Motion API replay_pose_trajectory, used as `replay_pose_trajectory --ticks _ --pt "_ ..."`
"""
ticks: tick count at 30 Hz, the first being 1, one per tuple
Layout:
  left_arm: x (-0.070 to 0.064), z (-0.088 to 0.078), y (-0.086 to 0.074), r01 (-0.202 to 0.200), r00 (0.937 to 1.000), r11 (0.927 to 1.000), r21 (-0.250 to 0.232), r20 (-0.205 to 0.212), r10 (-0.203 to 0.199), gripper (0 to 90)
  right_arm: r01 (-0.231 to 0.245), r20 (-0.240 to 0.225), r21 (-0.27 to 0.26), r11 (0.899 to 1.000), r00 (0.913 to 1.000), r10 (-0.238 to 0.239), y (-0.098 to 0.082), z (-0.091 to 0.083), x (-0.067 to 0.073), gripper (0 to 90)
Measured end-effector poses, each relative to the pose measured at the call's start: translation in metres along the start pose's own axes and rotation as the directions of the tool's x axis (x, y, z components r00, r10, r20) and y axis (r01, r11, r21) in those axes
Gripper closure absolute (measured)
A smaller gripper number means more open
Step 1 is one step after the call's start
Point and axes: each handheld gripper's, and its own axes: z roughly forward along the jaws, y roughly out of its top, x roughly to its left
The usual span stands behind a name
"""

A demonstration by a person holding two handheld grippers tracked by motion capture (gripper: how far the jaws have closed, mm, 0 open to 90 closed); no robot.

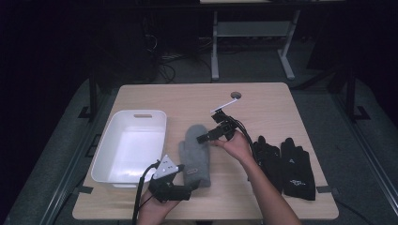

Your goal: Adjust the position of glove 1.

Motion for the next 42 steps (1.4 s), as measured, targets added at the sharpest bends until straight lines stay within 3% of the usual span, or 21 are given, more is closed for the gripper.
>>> replay_pose_trajectory --ticks 6,9,11,15,17,22,27,35,38,42 --pt "0.000 -0.001 0.000 -0.008 1.0000 1.0000 0.003 0.003 0.008 21.1 -0.068 -0.020 0.037 0.997 0.9975 0.068 -0.002 0.017 -0.013 25.9" --pt "0.000 0.000 0.000 -0.007 1.0000 1.0000 0.005 0.004 0.007 21.1 -0.086 -0.066 0.040 0.996 0.9939 0.088 -0.004 0.023 -0.017 36.4" --pt "0.001 0.000 0.000 0.000 1.0000 1.0000 0.006 0.007 0.000 21.1 -0.093 -0.100 0.046 0.995 0.9903 0.097 -0.005 0.026 -0.017 48.3" --pt "0.002 0.000 0.000 0.000 1.0000 1.0000 0.007 0.006 0.000 21.1 -0.074 -0.114 0.024 0.997 0.9905 0.076 -0.008 0.024 -0.018 71.1" --pt "0.002 0.000 0.000 -0.001 1.0000 1.0000 0.009 0.010 0.001 21.1 -0.051 -0.101 0.013 0.999 0.9935 0.052 -0.010 0.020 -0.016 75.8" --pt "0.000 0.003 0.001 0.002 0.9997 0.9999 0.016 0.026 -0.002 21.1 -0.009 -0.067 0.002 1.000 0.9977 0.009 -0.017 0.004 -0.017 79.0" --pt "-0.001 0.009 0.006 0.006 0.9990 0.9997 0.022 0.045 -0.007 21.2 0.003 -0.051 -0.005 1.000 0.9987 -0.004 -0.030 -0.019 -0.026 79.5" --pt "-0.003 0.025 0.021 0.034 0.9954 0.9985 0.042 0.088 -0.038 21.7 -0.012 0.006 -0.022 1.000 0.9999 0.012 -0.051 -0.049 -0.044 79.4" --pt "0.006 0.036 0.032 0.102 0.9883 0.9920 0.074 0.106 -0.109 21.6 -0.013 0.030 -0.027 1.000 0.9995 0.014 -0.054 -0.057 -0.049 79.3" --pt "0.016 0.046 0.038 0.179 0.9745 0.9778 0.108 0.116 -0.192 22.6 -0.004 0.048 -0.029 1.000 0.9988 0.005 -0.057 -0.061 -0.053 79.1"
